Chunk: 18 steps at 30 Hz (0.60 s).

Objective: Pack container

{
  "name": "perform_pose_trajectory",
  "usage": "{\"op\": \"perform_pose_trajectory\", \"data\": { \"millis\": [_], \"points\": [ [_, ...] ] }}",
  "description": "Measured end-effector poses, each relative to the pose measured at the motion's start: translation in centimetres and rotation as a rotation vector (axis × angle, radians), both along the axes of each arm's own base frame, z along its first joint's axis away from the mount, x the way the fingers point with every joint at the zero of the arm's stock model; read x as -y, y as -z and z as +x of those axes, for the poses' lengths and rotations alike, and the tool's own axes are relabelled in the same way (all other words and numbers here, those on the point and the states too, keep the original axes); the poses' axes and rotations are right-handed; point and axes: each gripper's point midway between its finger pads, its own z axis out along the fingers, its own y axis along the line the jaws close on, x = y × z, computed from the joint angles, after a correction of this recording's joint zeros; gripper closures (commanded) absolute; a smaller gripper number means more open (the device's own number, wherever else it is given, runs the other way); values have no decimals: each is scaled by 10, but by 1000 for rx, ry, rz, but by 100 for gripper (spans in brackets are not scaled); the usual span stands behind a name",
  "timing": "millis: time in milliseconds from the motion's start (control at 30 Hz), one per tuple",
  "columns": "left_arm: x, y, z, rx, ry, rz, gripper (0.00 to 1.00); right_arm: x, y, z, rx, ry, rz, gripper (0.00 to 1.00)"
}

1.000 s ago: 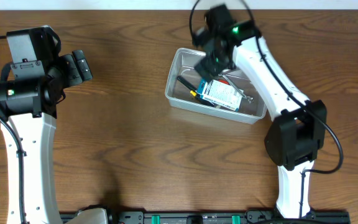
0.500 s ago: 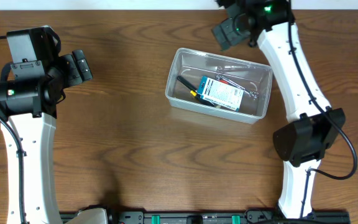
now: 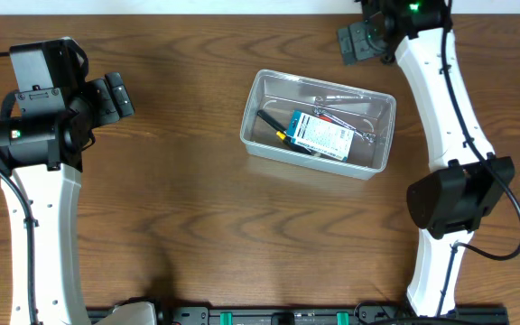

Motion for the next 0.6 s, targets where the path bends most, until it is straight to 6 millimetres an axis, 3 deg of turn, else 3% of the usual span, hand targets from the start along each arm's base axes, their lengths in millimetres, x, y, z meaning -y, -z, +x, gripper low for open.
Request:
{"op": "perform_pose_trajectory", "data": {
  "millis": [367,600],
  "points": [
    [0,0,0,0,0,0,2,9,10,-18,-83,46,-3,1],
    [0,0,0,0,0,0,2,2,14,-25,-117,26,31,1]
  ]
}}
